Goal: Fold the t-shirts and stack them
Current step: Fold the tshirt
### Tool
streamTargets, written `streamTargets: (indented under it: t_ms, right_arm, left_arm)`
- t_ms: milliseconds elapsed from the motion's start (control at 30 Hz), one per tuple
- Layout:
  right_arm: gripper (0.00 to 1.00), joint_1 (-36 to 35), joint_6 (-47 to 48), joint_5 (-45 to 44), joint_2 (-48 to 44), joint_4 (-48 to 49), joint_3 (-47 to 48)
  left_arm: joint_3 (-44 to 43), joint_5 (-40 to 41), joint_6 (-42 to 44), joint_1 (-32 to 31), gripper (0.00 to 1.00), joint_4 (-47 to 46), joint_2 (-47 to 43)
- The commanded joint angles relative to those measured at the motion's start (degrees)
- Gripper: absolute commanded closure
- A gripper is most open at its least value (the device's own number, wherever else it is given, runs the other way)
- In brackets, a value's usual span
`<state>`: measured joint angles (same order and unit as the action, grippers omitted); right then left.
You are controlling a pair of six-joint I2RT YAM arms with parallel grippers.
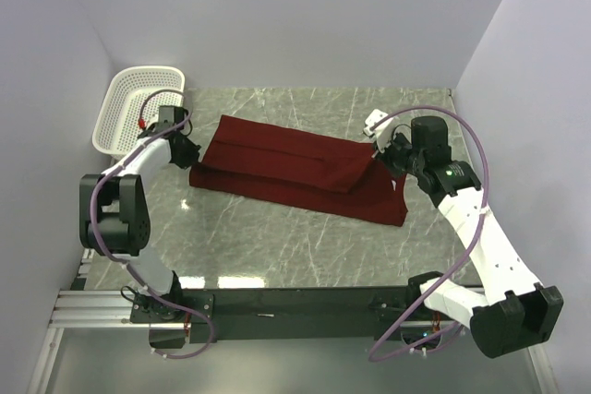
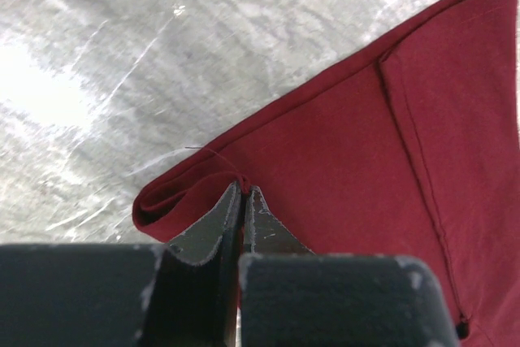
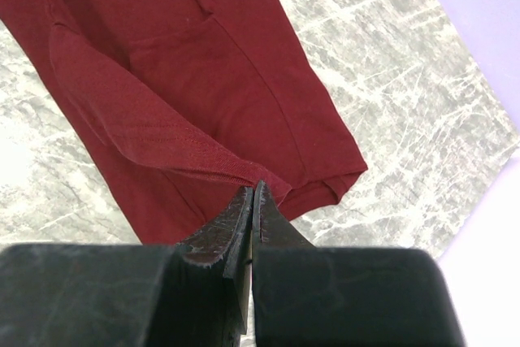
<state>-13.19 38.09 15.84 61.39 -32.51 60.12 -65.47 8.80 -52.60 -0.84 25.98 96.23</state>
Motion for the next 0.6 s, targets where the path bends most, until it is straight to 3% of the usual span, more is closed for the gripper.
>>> streamTargets:
  t_ms: [0,567]
  right_arm:
    - [1.0,0.7,-1.2,-0.5,0.3,2.8,2.7]
    - [1.0,1.5,-1.3,-0.9,2.7,3.3,3.7]
  left_arm:
    - [-3.6,-1.1,1.6,0.0,0.99,-1.2,1.2]
    - [-9.2,-2.0,2.7,-1.0,0.99,-0.3,7.3]
